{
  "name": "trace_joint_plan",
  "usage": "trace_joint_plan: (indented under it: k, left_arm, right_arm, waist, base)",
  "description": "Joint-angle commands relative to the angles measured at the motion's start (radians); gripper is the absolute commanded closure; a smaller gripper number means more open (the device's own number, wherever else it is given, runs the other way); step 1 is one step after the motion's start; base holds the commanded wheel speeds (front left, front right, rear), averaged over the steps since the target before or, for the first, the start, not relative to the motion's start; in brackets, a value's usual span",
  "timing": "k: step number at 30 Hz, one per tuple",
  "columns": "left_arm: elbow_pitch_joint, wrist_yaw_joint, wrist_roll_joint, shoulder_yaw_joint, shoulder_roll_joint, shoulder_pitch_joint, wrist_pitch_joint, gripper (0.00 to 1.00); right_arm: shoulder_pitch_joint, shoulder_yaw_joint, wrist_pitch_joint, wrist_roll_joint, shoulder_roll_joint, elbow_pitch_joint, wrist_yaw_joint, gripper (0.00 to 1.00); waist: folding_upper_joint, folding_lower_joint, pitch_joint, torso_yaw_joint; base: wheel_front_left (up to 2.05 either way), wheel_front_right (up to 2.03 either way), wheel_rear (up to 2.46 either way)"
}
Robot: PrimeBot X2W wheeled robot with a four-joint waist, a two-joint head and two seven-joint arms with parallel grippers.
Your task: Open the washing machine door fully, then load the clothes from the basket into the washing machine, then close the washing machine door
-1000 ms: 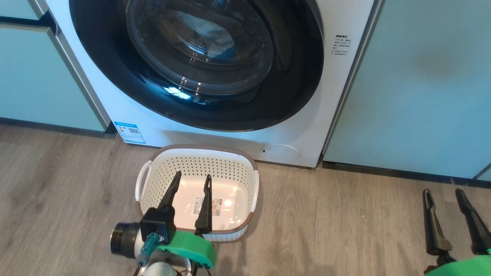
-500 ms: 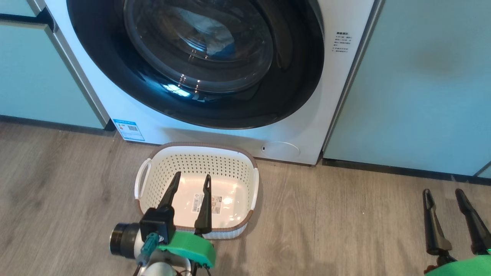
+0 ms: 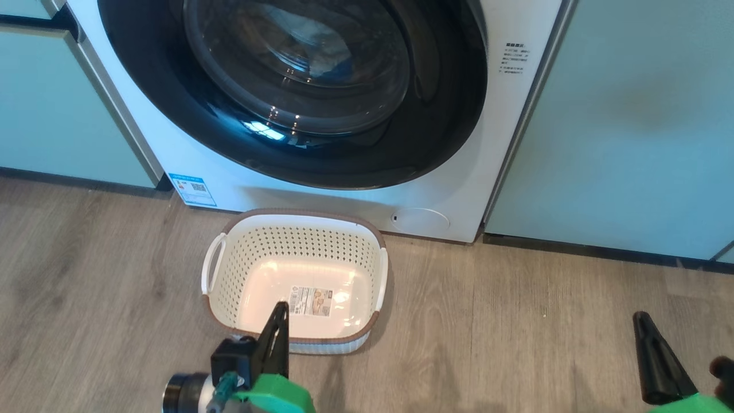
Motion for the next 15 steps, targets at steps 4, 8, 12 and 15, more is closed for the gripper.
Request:
trace_joint_plan:
  k: [4,8,12,15]
  left_arm:
    - [-0.030,-0.011,-0.064,0.022,0.001,-0.028,0.010,1.00]
    - [-0.029,-0.019,-0.109,0.035,0.001,-0.029,0.018,1.00]
    - [-0.027,-0.027,-0.155,0.049,0.002,-0.030,0.027,1.00]
    - [-0.026,-0.032,-0.188,0.059,0.002,-0.031,0.034,1.00]
  right_arm:
    - [-0.017,-0.001,0.004,0.068,-0.008,-0.022,0.000,1.00]
    - [-0.027,0.002,0.007,0.116,-0.012,-0.011,0.000,1.00]
    - [-0.036,0.004,0.010,0.164,-0.016,-0.002,0.000,1.00]
    - [-0.043,0.005,0.013,0.200,-0.018,0.005,-0.001,1.00]
  waist:
    - [-0.0001,0.0000,-0.003,0.000]
    - [-0.0001,0.0000,-0.006,0.000]
    - [-0.0001,0.0000,-0.009,0.000]
    - [-0.0001,0.0000,-0.011,0.001]
  base:
    - [0.00,0.00,0.00]
    - [0.00,0.00,0.00]
    - [0.00,0.00,0.00]
    - [0.00,0.00,0.00]
